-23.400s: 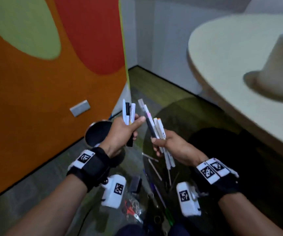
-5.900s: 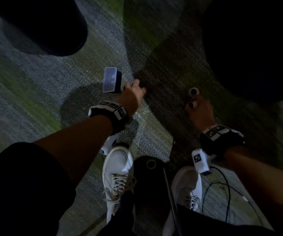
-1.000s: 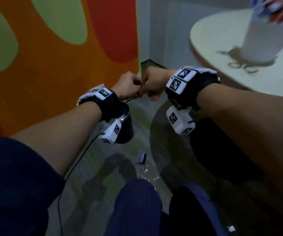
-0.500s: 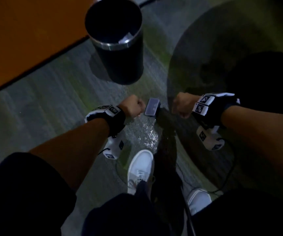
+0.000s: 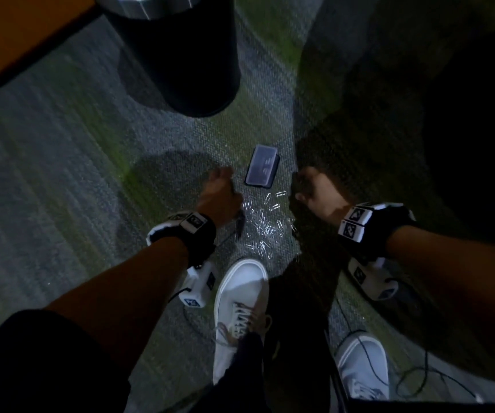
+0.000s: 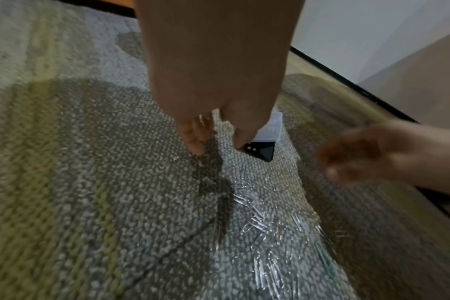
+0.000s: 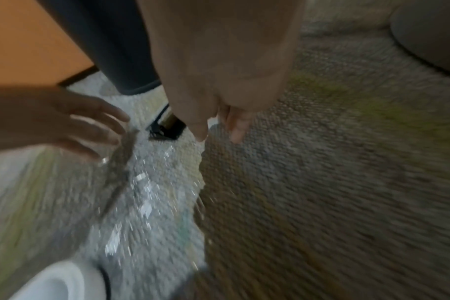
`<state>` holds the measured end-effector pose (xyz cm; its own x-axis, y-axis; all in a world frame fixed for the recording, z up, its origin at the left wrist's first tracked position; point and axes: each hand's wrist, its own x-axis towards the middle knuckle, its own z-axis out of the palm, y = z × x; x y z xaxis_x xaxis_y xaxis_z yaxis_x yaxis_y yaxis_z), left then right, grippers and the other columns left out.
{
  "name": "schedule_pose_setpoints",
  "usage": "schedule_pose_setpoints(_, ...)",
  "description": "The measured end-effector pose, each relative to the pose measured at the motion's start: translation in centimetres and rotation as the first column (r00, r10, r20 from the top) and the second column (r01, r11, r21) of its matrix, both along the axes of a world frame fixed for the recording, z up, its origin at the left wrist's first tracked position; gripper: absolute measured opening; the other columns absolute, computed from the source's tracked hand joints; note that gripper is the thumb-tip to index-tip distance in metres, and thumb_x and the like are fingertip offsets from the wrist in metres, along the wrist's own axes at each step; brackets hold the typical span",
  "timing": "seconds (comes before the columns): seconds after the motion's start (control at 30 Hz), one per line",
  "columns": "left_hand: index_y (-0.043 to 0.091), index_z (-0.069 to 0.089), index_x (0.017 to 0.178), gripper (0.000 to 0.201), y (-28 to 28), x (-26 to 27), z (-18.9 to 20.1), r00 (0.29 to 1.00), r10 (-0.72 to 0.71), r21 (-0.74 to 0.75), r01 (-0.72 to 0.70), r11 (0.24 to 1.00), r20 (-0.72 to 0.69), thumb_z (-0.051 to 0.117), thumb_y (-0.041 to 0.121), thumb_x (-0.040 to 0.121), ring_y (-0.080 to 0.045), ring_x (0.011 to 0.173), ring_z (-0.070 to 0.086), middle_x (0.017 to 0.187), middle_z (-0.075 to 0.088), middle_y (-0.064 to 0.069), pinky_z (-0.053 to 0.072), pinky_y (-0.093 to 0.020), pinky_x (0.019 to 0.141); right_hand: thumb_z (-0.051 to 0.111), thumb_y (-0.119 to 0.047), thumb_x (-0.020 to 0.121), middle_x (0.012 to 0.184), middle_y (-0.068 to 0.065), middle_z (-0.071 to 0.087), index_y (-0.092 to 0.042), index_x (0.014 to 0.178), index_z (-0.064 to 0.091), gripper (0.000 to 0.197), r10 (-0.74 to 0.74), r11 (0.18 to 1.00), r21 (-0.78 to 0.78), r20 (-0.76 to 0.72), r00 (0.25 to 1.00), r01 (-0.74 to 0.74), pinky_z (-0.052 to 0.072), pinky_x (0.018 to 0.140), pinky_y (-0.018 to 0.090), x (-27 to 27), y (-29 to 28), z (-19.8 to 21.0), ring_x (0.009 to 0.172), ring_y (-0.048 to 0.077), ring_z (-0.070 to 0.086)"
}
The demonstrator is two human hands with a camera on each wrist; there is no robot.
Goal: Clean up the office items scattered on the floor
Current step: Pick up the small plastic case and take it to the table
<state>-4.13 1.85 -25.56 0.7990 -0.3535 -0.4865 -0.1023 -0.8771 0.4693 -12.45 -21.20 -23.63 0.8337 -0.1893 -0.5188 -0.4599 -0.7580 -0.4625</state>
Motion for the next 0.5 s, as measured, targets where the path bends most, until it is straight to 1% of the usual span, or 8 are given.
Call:
schedule_pose_setpoints(0.07, 0.008, 0.05, 0.135, 0.051, -0.9, 0.0, 0.3, 0.999, 0.014, -0.109, -0.019, 0.994, -0.046, 0.063, 0.017, 0.086, -0.035, 0.106, 0.058, 0.12, 0.059, -0.021, 0.044, -0.036, 0.092, 0.068, -0.028, 0.087, 0.102, 0.008, 0.064, -0.012, 0.112, 0.06, 0.03, -0.132, 0.987, 0.096, 0.02, 0.991, 0.129, 0.05, 0.087, 0.034, 2.2, 0.6, 0.3, 0.093, 0.023, 0.061)
schedule_pose_setpoints(0.13, 0.007, 0.056, 0.127, 0.044, -2.5, 0.4, 0.5, 0.989, 0.104, -0.237, -0.126, 0.963, -0.102, 0.057, 0.024, 0.086, -0.034, 0.093, 0.06, 0.108, 0.063, -0.017, 0.049, -0.036, 0.083, 0.065, -0.041, 0.089, 0.082, 0.008, 0.067, -0.011, 0.091, 0.066, 0.03, -0.292, 0.925, 0.236, -0.054, 0.955, 0.297, 0.056, 0.074, 0.039, 4.3, 1.5, 0.2, 0.073, 0.024, 0.064)
schedule_pose_setpoints(0.17, 0.005, 0.058, 0.122, 0.042, -3.3, 0.6, 0.6, 0.98, 0.151, -0.258, -0.18, 0.949, -0.128, 0.054, 0.026, 0.086, -0.031, 0.089, 0.061, 0.103, 0.064, -0.015, 0.05, -0.034, 0.079, 0.064, -0.046, 0.088, 0.08, 0.012, 0.068, -0.008, 0.088, 0.067, 0.038, -0.356, 0.879, 0.298, -0.11, 0.928, 0.373, 0.059, 0.07, 0.043, 5.2, 2.0, -0.1, 0.07, 0.027, 0.066)
schedule_pose_setpoints(0.23, -0.002, 0.064, 0.114, 0.037, -4.7, 1.0, 0.7, 0.962, 0.196, -0.302, -0.247, 0.921, -0.19, 0.053, 0.023, 0.088, -0.034, 0.09, 0.064, 0.101, 0.067, -0.018, 0.051, -0.036, 0.079, 0.068, -0.043, 0.086, 0.088, 0.016, 0.069, -0.003, 0.096, 0.068, 0.041, -0.388, 0.821, 0.351, -0.237, 0.891, 0.451, 0.061, 0.066, 0.049, 6.5, 3.4, -0.8, 0.072, 0.029, 0.069)
schedule_pose_setpoints(0.33, -0.007, 0.066, 0.107, 0.022, -5.5, 0.9, 0.5, 0.917, 0.232, -0.341, -0.342, 0.876, -0.325, 0.053, 0.007, 0.095, -0.043, 0.088, 0.064, 0.1, 0.066, -0.03, 0.052, -0.041, 0.075, 0.073, -0.016, 0.082, 0.104, 0.022, 0.071, 0.003, 0.107, 0.068, 0.031, -0.315, 0.894, 0.235, -0.274, 0.909, 0.381, 0.059, 0.079, 0.051, 7.6, 4.8, -1.8, 0.092, 0.036, 0.071)
schedule_pose_setpoints(0.4, -0.004, 0.061, 0.115, 0.024, -5.2, 1.2, 1.4, 0.847, 0.304, -0.346, -0.47, 0.812, -0.436, 0.051, 0.001, 0.094, -0.035, 0.087, 0.058, 0.099, 0.061, -0.023, 0.051, -0.043, 0.081, 0.069, -0.016, 0.08, 0.108, 0.023, 0.07, 0.0, 0.11, 0.067, 0.033, -0.289, 0.92, 0.202, -0.227, 0.93, 0.335, 0.056, 0.087, 0.052, 7.9, 4.7, -1.6, 0.101, 0.04, 0.068)
schedule_pose_setpoints(0.47, 0.01, 0.056, 0.117, 0.029, -4.3, 2.1, 3.1, 0.815, 0.342, -0.347, -0.525, 0.778, -0.468, 0.057, 0.015, 0.089, -0.027, 0.092, 0.059, 0.102, 0.061, -0.013, 0.053, -0.051, 0.091, 0.067, -0.023, 0.08, 0.108, 0.019, 0.07, -0.007, 0.11, 0.067, 0.034, -0.241, 0.944, 0.188, -0.164, 0.956, 0.271, 0.055, 0.089, 0.05, 8.1, 3.8, -0.1, 0.101, 0.037, 0.067)
schedule_pose_setpoints(0.5, 0.014, 0.052, 0.12, 0.038, -3.9, 2.8, 4.5, 0.82, 0.355, -0.355, -0.529, 0.771, -0.45, 0.061, 0.025, 0.085, -0.03, 0.096, 0.061, 0.105, 0.063, -0.014, 0.053, -0.056, 0.091, 0.066, -0.026, 0.081, 0.107, 0.017, 0.07, -0.01, 0.11, 0.067, 0.033, -0.213, 0.955, 0.181, -0.129, 0.969, 0.234, 0.054, 0.09, 0.047, 8.3, 3.4, 1.4, 0.101, 0.035, 0.067)
